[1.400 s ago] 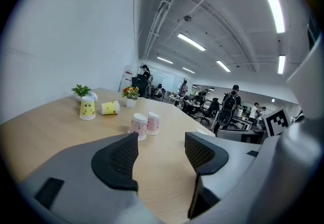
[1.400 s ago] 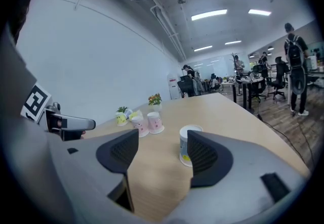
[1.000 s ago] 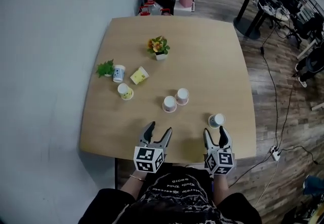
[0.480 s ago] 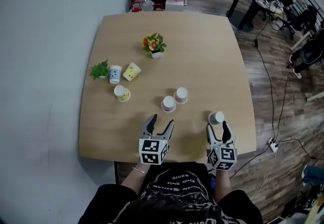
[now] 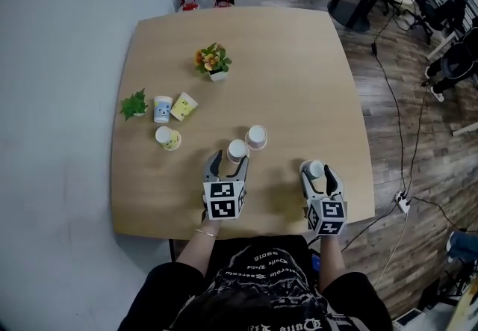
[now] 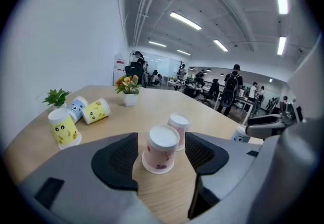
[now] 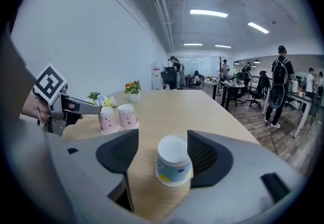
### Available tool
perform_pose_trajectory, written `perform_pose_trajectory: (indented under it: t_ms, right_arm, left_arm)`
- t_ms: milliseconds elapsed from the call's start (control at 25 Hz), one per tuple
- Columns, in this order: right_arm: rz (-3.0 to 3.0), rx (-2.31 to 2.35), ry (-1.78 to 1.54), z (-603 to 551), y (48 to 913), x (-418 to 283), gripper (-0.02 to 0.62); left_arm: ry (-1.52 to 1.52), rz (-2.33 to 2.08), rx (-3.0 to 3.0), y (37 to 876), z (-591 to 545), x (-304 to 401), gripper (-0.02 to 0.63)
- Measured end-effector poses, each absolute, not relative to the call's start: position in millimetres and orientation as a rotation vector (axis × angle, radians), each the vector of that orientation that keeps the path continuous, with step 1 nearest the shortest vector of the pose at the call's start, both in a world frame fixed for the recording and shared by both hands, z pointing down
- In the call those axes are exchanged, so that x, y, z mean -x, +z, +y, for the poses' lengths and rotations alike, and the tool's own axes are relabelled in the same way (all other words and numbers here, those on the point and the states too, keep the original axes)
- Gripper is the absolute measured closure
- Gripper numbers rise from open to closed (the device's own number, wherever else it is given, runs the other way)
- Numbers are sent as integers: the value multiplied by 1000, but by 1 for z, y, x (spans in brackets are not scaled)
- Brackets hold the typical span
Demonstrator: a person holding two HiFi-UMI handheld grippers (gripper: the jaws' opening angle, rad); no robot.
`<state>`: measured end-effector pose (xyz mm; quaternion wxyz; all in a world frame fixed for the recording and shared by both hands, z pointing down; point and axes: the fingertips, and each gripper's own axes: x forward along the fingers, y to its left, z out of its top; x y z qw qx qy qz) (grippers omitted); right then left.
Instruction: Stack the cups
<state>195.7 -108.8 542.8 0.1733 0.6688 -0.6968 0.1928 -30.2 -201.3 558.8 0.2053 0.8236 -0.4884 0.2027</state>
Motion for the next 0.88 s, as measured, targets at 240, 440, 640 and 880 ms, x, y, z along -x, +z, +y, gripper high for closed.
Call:
perform_pose_trajectory:
  t_ms: [240,440,640,880]
  right_arm:
    - [-1912,-1886,530,-115,552,-212,282]
    - [-1887,-1850,577,-121,568,-223,281]
    - [-1905,-1785,601,-126,577,-224,283]
    - [-1937,-1745,594,-131,577,-221,321]
  left_arm:
    - [663,-1378,-2277,569,-210,22,308]
    - [734,-1371,-2225,587,-217,15,308]
    - [756,-1359,-2212,597,-223,7,308]
    - [755,-1398,-2155,606,-232,16,308]
